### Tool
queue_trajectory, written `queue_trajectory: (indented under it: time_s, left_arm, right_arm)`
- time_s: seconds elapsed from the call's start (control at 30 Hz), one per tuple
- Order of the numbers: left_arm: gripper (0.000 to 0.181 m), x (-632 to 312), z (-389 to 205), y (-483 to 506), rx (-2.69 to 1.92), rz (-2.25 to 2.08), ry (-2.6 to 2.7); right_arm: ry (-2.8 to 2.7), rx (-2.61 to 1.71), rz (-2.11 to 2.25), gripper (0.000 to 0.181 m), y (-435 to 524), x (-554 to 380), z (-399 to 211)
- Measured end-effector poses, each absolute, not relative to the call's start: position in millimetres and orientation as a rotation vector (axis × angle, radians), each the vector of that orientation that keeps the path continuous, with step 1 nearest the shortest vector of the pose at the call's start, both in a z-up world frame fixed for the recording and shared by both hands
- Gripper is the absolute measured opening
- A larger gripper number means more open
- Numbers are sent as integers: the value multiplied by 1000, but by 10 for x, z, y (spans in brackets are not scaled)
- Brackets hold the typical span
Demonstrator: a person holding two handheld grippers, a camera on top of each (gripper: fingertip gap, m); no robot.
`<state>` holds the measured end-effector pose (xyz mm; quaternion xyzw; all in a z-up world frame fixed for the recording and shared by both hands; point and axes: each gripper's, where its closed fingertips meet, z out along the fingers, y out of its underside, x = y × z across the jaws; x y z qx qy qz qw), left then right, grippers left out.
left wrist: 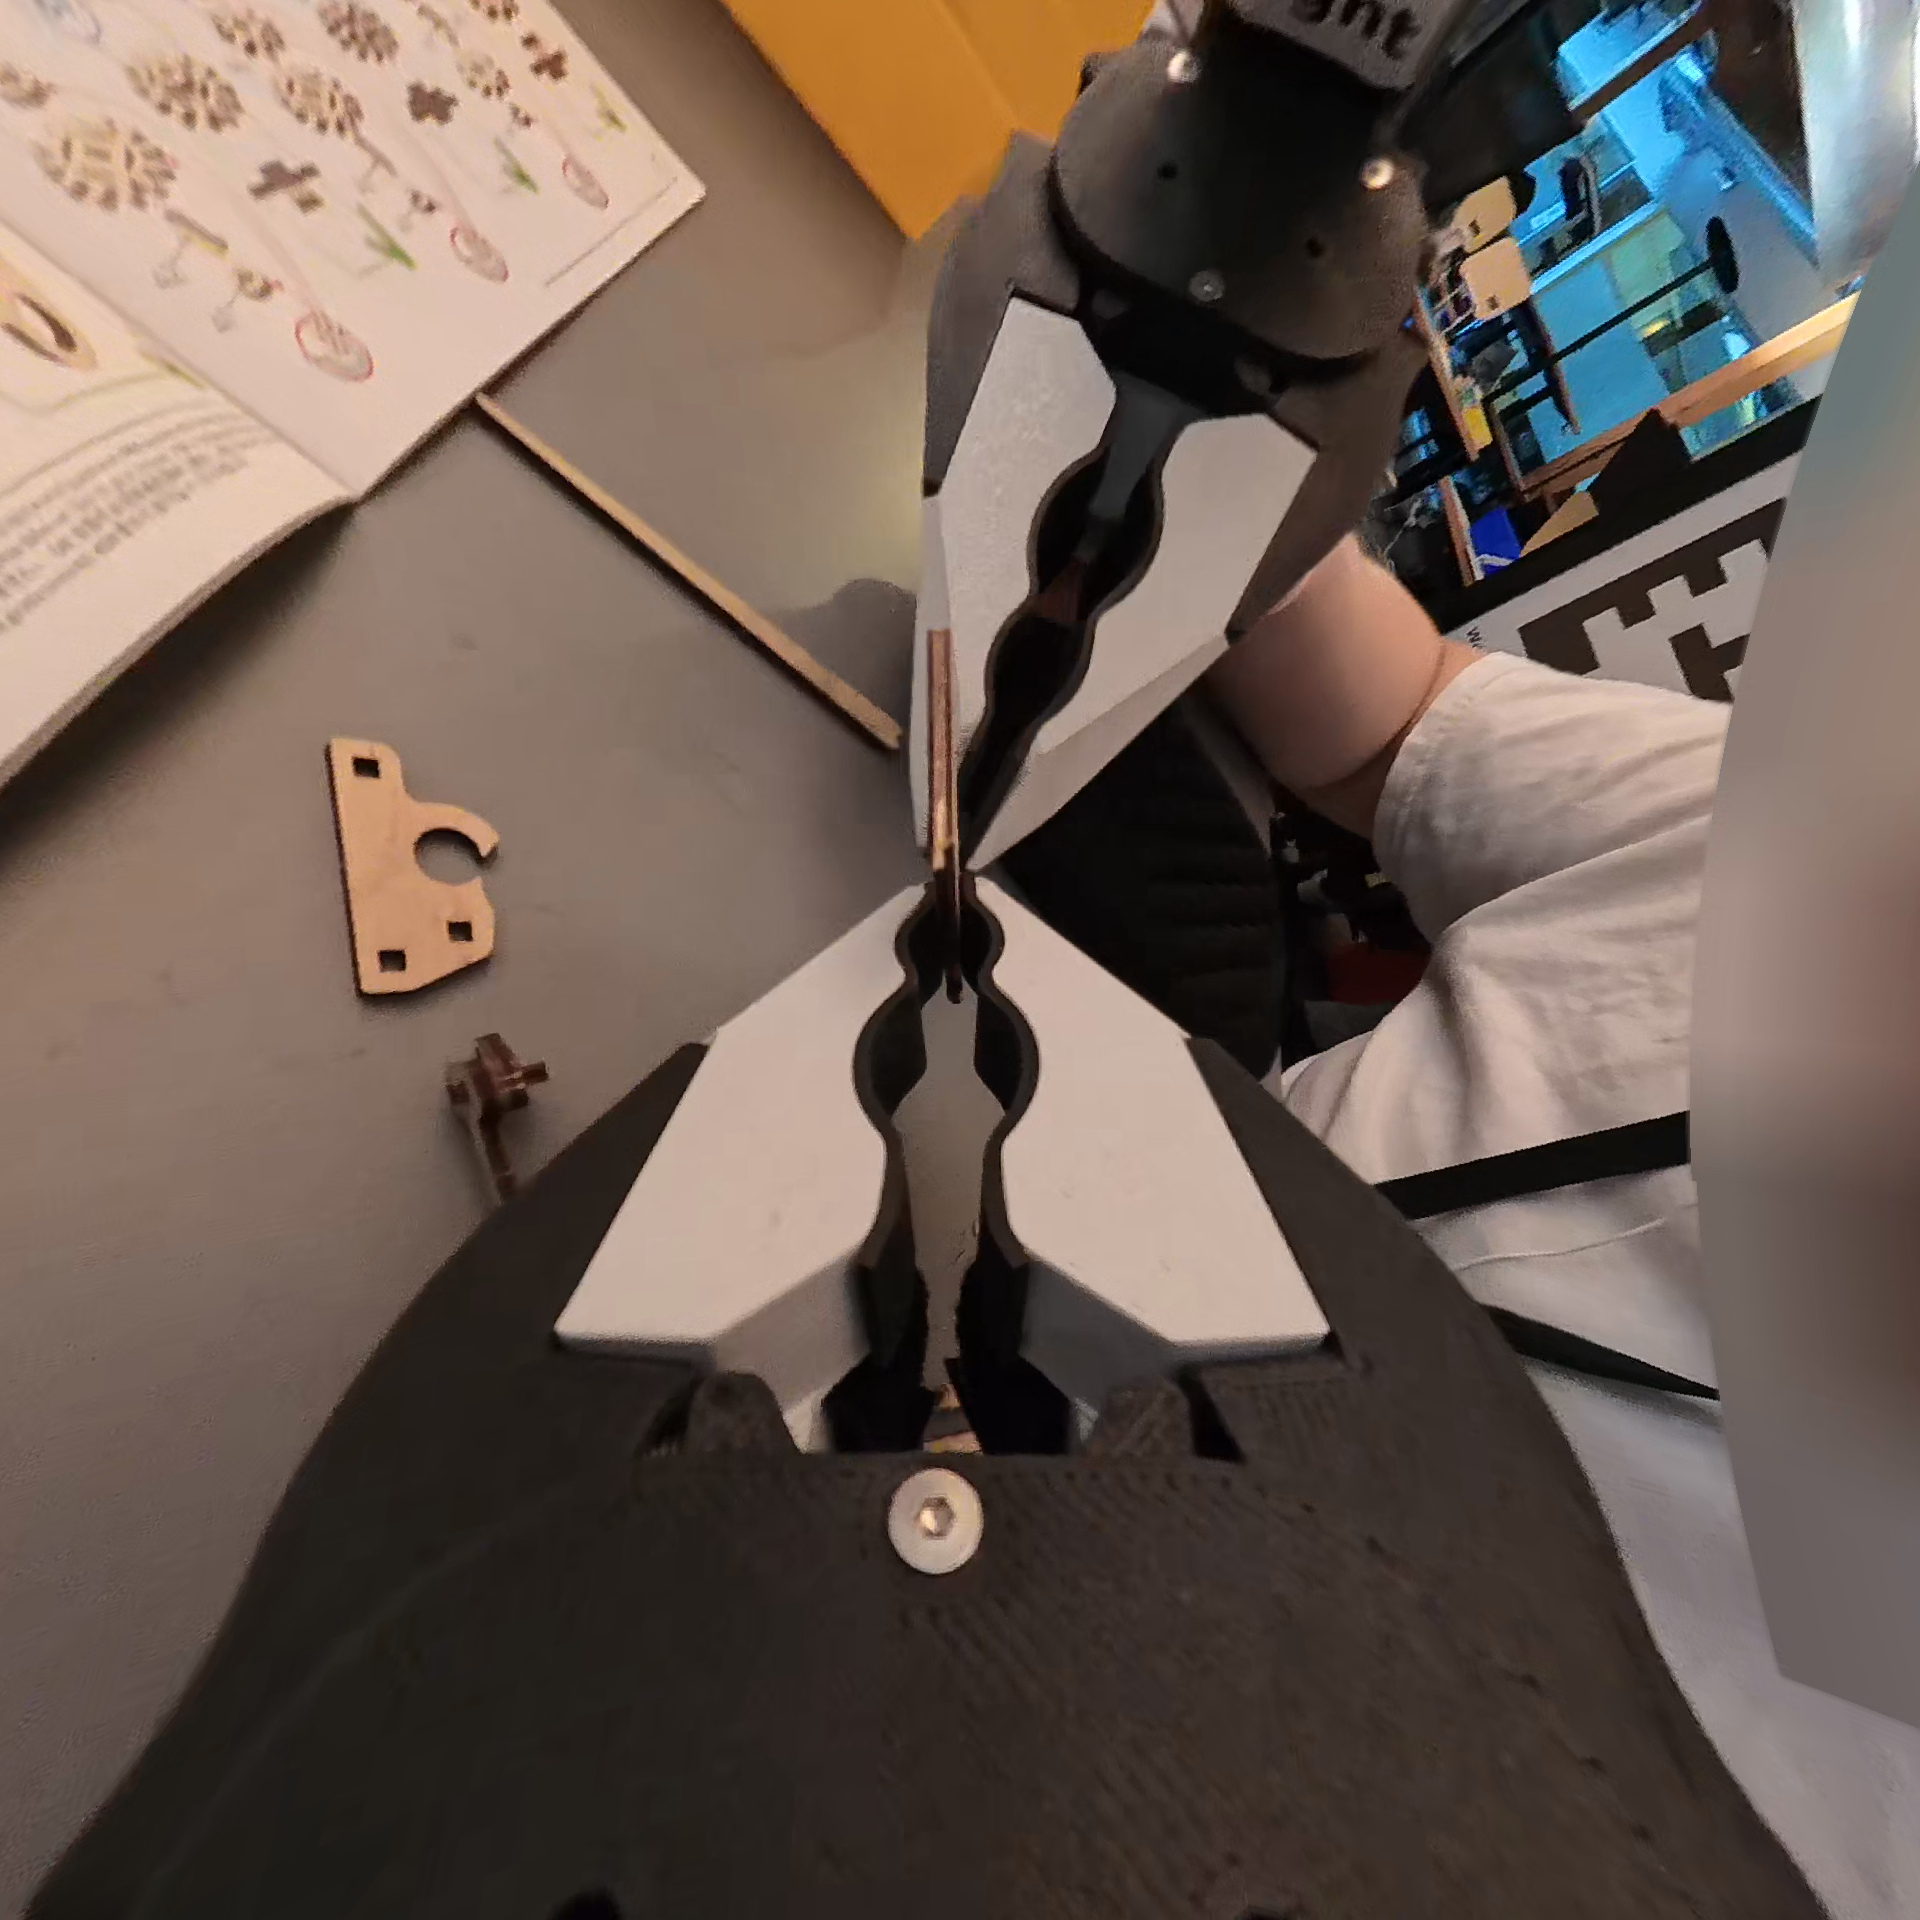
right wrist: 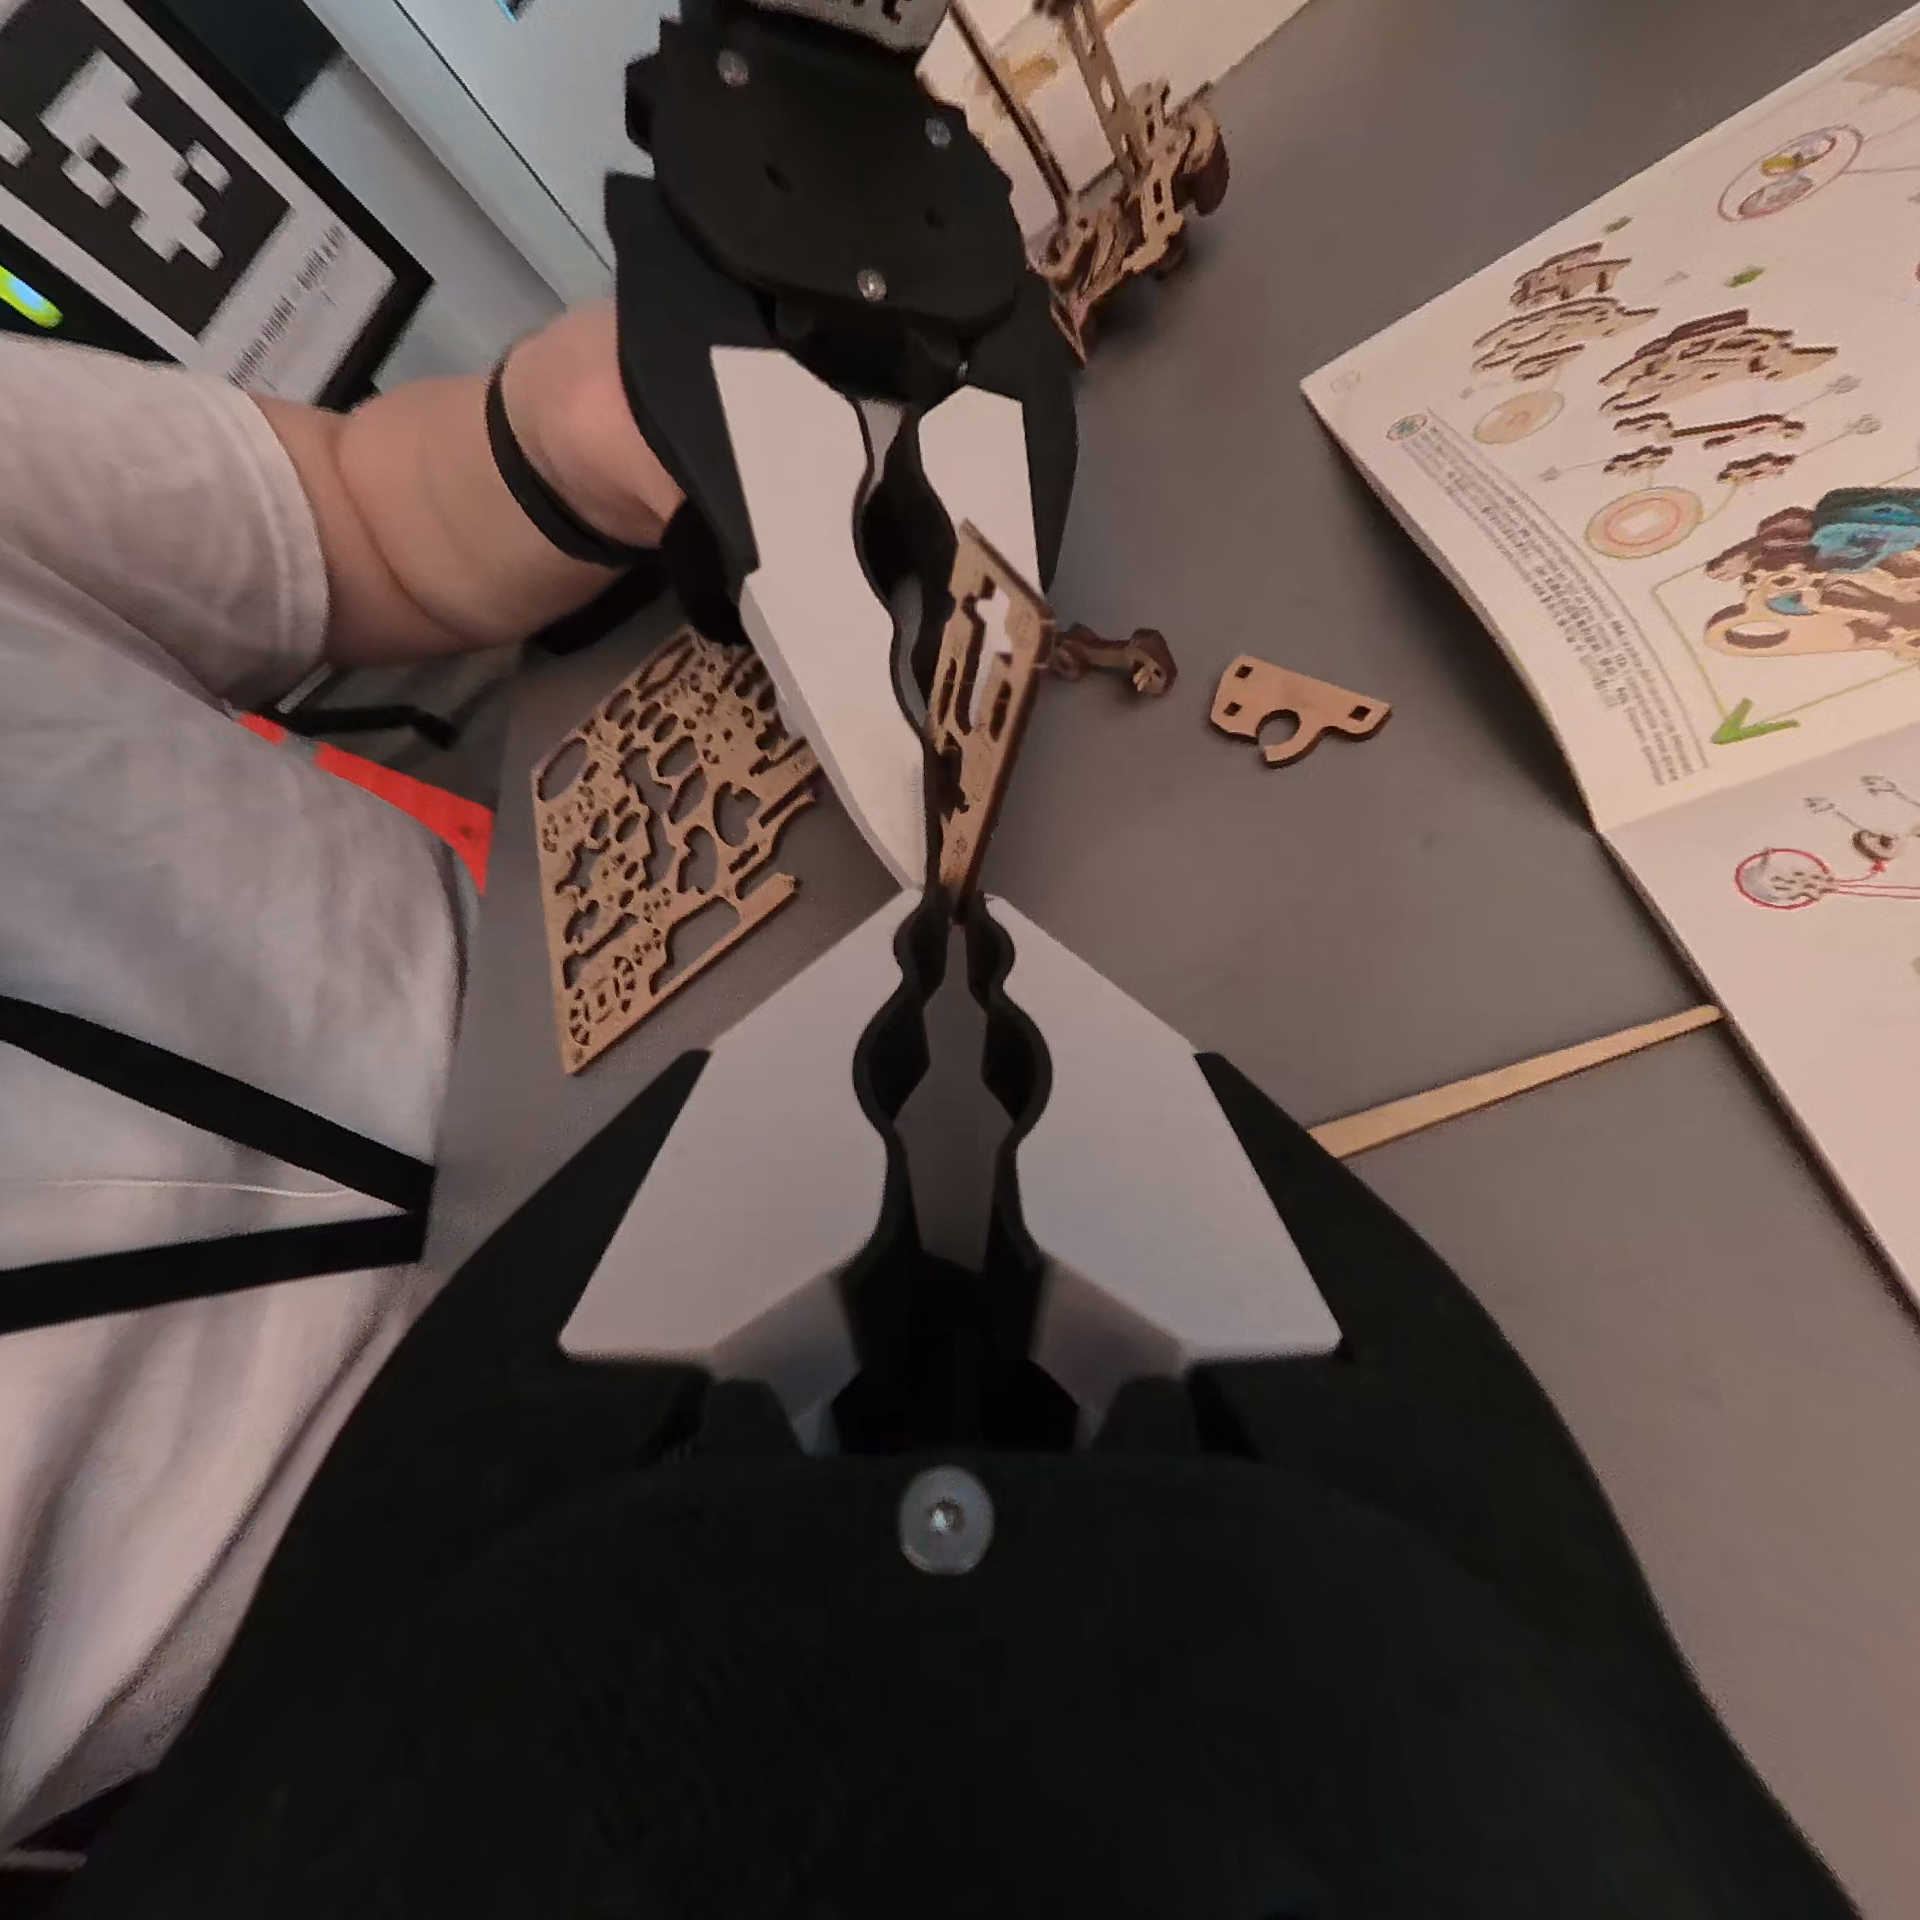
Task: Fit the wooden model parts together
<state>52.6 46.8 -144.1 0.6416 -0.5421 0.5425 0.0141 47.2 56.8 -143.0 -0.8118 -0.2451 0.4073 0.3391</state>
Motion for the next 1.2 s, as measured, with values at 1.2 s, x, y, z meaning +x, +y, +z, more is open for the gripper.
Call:
queue_trajectory:
  time_s: [1.2]
  left_arm:
    - [0,539,-1359,458,1935,1756,-1751]
  right_arm:
    - [-589,-2042,1161,1,580,498,-1306]
